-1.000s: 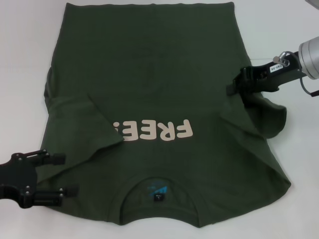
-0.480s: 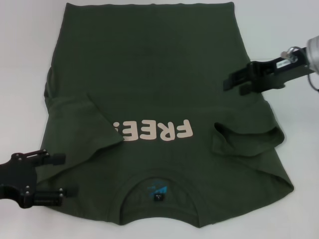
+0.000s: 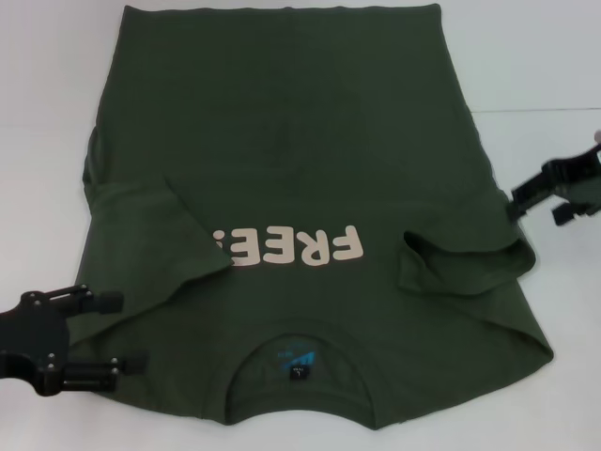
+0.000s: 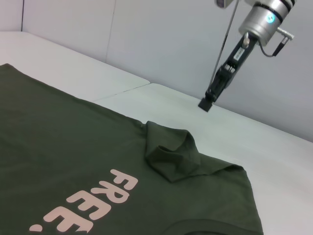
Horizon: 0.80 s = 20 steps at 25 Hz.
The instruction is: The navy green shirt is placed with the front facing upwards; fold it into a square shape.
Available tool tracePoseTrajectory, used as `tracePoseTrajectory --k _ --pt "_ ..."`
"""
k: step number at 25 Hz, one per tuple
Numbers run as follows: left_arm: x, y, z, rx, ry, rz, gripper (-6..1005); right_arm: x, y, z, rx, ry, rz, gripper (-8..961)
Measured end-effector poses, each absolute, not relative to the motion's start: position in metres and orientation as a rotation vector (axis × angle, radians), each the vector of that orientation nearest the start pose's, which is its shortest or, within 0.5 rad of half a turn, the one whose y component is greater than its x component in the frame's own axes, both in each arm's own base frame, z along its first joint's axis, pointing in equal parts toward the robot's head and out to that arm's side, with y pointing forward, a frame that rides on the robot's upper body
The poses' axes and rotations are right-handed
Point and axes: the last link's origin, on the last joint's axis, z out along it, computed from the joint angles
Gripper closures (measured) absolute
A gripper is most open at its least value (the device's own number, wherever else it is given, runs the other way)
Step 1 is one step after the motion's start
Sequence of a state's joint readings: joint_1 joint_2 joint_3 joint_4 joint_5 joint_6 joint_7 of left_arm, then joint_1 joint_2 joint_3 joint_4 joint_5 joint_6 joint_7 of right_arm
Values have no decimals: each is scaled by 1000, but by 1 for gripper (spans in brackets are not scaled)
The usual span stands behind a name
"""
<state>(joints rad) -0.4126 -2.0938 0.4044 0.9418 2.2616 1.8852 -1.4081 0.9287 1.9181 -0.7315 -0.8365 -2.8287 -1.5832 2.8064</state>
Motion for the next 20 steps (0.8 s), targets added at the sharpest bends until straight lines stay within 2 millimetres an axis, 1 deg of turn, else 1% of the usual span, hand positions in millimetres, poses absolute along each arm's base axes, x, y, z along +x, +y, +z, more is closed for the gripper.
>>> tracePoseTrajectory --k 1,5,12,20 --pt "-300 273 58 -2743 -669 -580 152 227 424 83 -2021 1696 -327 208" --pt "-301 272 59 -2742 -671 -580 153 231 424 77 -1994 1667 -374 212" --pt "-301 272 59 -2741 -672 -580 155 237 428 65 -1971 1634 -331 214" --pt "-301 273 59 -2736 -670 -581 157 256 430 44 -1934 1649 -301 216"
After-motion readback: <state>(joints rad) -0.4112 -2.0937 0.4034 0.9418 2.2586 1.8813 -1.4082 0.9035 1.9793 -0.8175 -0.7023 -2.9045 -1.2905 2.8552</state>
